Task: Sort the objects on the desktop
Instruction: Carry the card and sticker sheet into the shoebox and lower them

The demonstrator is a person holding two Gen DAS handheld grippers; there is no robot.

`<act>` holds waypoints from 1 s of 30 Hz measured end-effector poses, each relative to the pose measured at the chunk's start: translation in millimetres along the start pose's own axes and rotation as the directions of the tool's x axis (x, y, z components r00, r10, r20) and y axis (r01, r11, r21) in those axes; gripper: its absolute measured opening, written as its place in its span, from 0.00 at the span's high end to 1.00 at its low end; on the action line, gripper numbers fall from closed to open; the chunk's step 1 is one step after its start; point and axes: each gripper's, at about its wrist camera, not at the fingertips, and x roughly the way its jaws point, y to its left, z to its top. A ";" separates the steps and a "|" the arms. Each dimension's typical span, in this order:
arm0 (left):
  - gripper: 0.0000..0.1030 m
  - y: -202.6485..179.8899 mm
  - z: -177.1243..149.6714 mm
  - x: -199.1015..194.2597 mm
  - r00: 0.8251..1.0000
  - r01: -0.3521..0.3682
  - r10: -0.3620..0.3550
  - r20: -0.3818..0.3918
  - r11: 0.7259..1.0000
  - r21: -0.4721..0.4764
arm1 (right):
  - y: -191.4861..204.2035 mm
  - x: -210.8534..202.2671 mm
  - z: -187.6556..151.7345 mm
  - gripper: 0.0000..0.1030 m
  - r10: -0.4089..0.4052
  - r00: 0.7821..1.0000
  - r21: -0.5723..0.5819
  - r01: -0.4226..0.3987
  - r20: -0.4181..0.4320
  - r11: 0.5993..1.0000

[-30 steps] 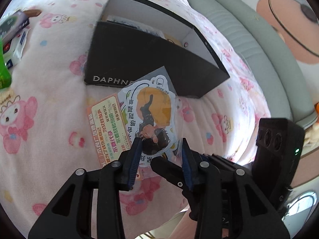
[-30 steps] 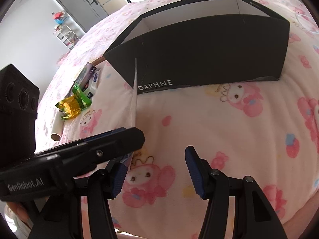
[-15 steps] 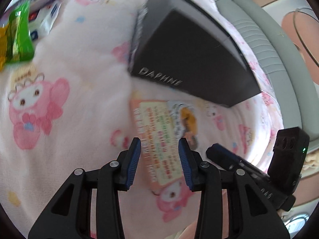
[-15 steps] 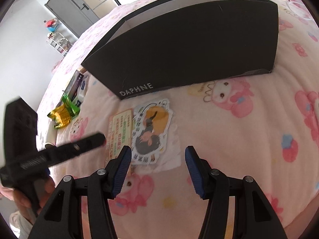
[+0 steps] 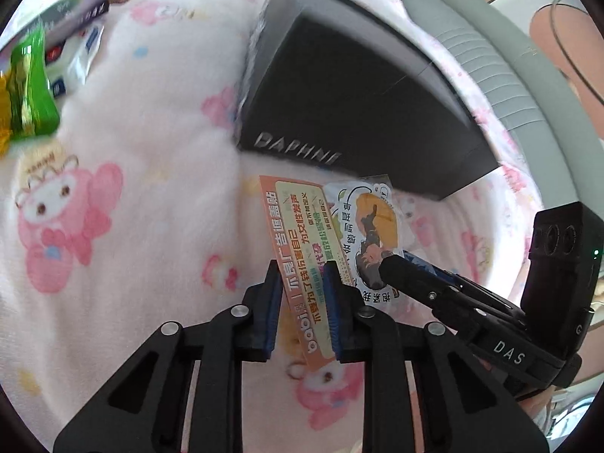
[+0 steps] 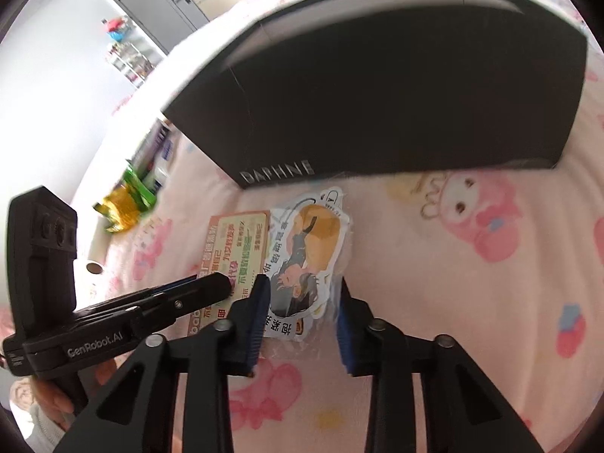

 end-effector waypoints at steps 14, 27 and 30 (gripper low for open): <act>0.80 -90.4 75.0 -39.3 0.989 0.065 -0.086 0.116 0.983 0.174 | 16.1 -105.8 65.6 0.73 -0.053 0.965 -0.061 0.071 0.256 0.996; 0.80 -117.7 175.1 43.3 0.996 -0.055 0.041 0.082 0.983 0.175 | -36.0 -41.0 148.1 0.72 -0.114 0.975 0.021 0.112 0.193 0.994; 0.80 -114.6 180.1 59.8 0.996 -0.084 0.079 0.041 0.983 0.165 | -42.0 -28.8 155.9 0.72 -0.135 0.977 0.031 0.132 0.166 0.991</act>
